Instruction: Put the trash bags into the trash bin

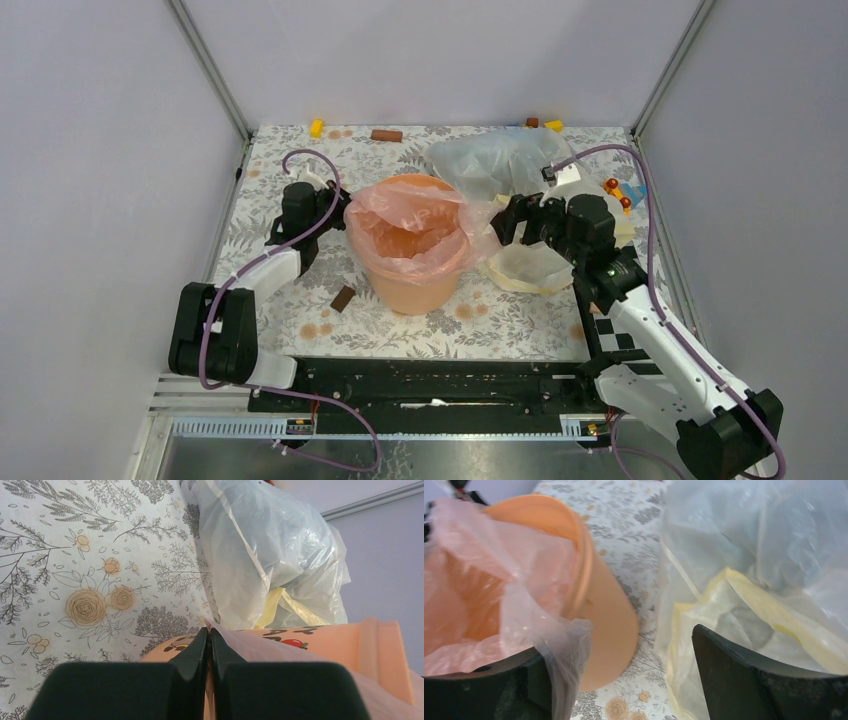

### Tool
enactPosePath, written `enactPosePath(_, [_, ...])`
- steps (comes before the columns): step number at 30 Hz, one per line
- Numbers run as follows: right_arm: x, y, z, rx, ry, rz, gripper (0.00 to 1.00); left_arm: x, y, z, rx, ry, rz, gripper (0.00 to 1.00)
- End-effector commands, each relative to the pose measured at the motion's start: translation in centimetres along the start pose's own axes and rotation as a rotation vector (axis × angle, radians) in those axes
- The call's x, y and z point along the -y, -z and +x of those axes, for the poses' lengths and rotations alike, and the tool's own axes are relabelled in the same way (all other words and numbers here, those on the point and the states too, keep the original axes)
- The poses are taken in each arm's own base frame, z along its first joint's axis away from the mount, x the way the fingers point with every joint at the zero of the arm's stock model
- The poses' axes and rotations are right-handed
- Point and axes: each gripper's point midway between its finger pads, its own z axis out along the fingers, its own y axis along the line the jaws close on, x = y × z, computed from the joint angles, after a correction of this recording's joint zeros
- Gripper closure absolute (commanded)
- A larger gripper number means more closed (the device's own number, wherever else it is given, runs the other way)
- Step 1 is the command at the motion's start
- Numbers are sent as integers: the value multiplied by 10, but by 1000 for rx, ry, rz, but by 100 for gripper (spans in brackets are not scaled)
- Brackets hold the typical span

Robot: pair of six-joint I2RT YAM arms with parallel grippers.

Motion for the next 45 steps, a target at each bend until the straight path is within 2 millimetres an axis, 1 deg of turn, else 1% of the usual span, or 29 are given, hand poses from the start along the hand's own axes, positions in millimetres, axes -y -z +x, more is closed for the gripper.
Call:
enactPosePath(1, [-46,8,-39,103,109,-232,12,20,6,-16,76,-24,63,95])
enactPosePath(2, [-51,8,-44,110,118,-255,12,21,6,-16,78,-20,66,95])
enactPosePath(3, [-54,8,-53,125,128,-264,12,21,6,-17,81,-18,69,95])
enactPosePath(5, [-56,9,-67,153,149,-259,12,22,5,-17,78,-17,71,95])
enactPosePath(7, [-49,10,-75,171,147,-207,11,22,5,-17,73,-20,70,95])
enactPosePath(8, [-40,9,-76,170,127,-153,11,21,5,-17,71,-22,64,95])
enactPosePath(9, [-36,8,-70,146,113,-133,11,21,5,-17,70,-26,62,95])
enactPosePath(11, [-30,4,-45,65,74,-116,11,20,5,-17,73,-27,52,95])
enactPosePath(12, [-27,1,-30,22,45,-108,11,19,5,-17,74,-25,50,95])
enactPosePath(15, [-26,-2,21,-92,-9,-144,10,19,4,-17,75,-15,53,96])
enactPosePath(17, [-21,-3,49,-142,-50,-138,10,19,4,-16,74,-12,56,96])
enactPosePath(19, [-20,-1,66,-176,-75,-147,9,18,3,-16,75,-9,57,96])
enactPosePath(21, [-19,1,71,-183,-88,-143,9,18,3,-15,76,-8,56,96])
enactPosePath(23, [-20,2,67,-175,-92,-146,8,16,3,-15,77,-8,52,96])
enactPosePath(25, [-25,5,59,-160,-82,-168,7,15,3,-15,76,-9,48,96])
enactPosePath(26, [-29,7,53,-152,-67,-189,5,14,2,-14,75,-10,46,96])
enactPosePath(27, [-34,11,47,-141,-50,-214,1,12,2,-13,74,-9,41,96])
enactPosePath(30, [-51,23,37,-114,16,-321,0,10,-1,-14,73,-16,35,96])
enactPosePath(33, [-67,36,28,-77,18,-406,0,9,-1,-15,78,-23,28,96])
enactPosePath(35, [-67,40,19,-44,12,-397,0,9,-1,-15,79,-20,30,96])
enactPosePath(37, [-63,44,12,-5,13,-363,0,11,-1,-16,78,-21,35,96])
enactPosePath(39, [-60,50,2,43,21,-336,0,11,0,-15,78,-21,36,96])
enactPosePath(41, [-61,57,-11,88,51,-334,0,12,1,-16,80,-22,37,96])
enactPosePath(43, [-64,60,-27,122,85,-336,0,12,1,-16,82,-23,35,96])
enactPosePath(44, [-67,61,-41,142,106,-338,2,13,2,-17,83,-24,36,96])
enactPosePath(45, [-70,59,-50,143,121,-342,5,13,2,-17,85,-24,36,96])
